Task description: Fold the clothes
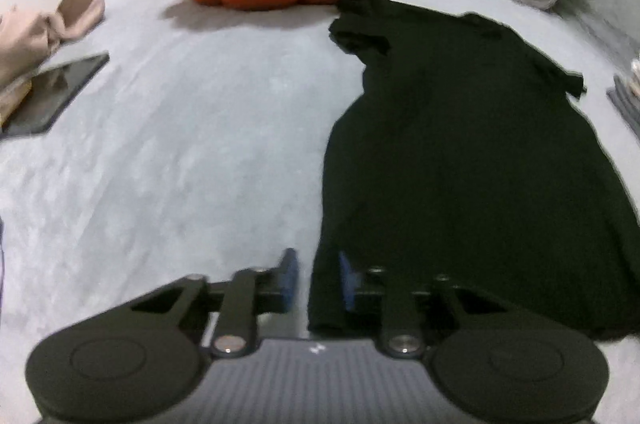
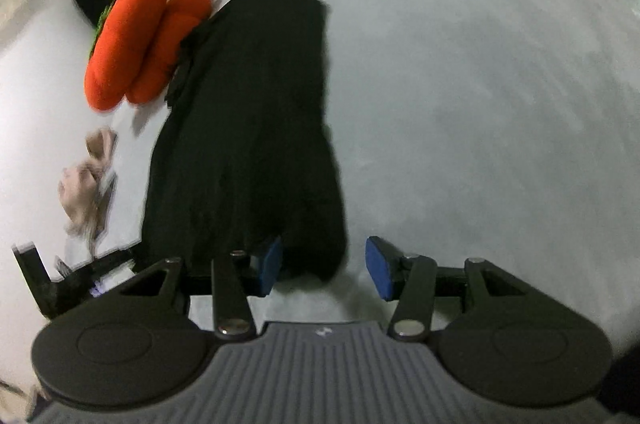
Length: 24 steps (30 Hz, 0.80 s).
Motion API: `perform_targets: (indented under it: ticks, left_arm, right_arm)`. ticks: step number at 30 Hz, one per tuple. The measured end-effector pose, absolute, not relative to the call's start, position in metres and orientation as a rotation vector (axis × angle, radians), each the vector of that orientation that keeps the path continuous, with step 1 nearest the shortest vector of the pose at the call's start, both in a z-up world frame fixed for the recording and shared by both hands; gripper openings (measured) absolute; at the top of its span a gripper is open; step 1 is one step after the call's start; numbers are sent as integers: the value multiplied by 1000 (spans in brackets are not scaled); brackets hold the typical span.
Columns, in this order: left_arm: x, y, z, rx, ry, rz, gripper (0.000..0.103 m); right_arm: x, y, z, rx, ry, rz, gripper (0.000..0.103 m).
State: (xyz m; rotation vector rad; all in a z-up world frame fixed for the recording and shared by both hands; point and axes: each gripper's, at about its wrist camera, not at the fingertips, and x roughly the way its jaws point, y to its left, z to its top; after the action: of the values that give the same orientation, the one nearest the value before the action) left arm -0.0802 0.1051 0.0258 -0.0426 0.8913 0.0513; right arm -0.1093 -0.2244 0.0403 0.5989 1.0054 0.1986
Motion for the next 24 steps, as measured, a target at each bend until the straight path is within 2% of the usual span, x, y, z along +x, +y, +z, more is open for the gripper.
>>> perform_targets:
  ticks: [1, 2, 10, 17, 24]
  left_arm:
    - [-82, 107, 29, -48, 886, 56, 1]
    - [-84, 108, 32, -52, 880, 62, 0]
    - [-131, 121, 80, -132, 797, 14, 0]
    - [-162, 99, 74, -104, 826, -11, 0]
    - [-177, 88, 64, -32, 860, 6, 0]
  right_arm:
    - [-109, -219, 41, 566, 999, 196, 20]
    - [-108, -215, 41, 545, 994, 195, 4]
    - [-142, -252, 78, 571, 862, 224, 5]
    - [-160, -294, 74, 704, 860, 179, 5]
    - [-181, -308, 84, 681, 855, 155, 5]
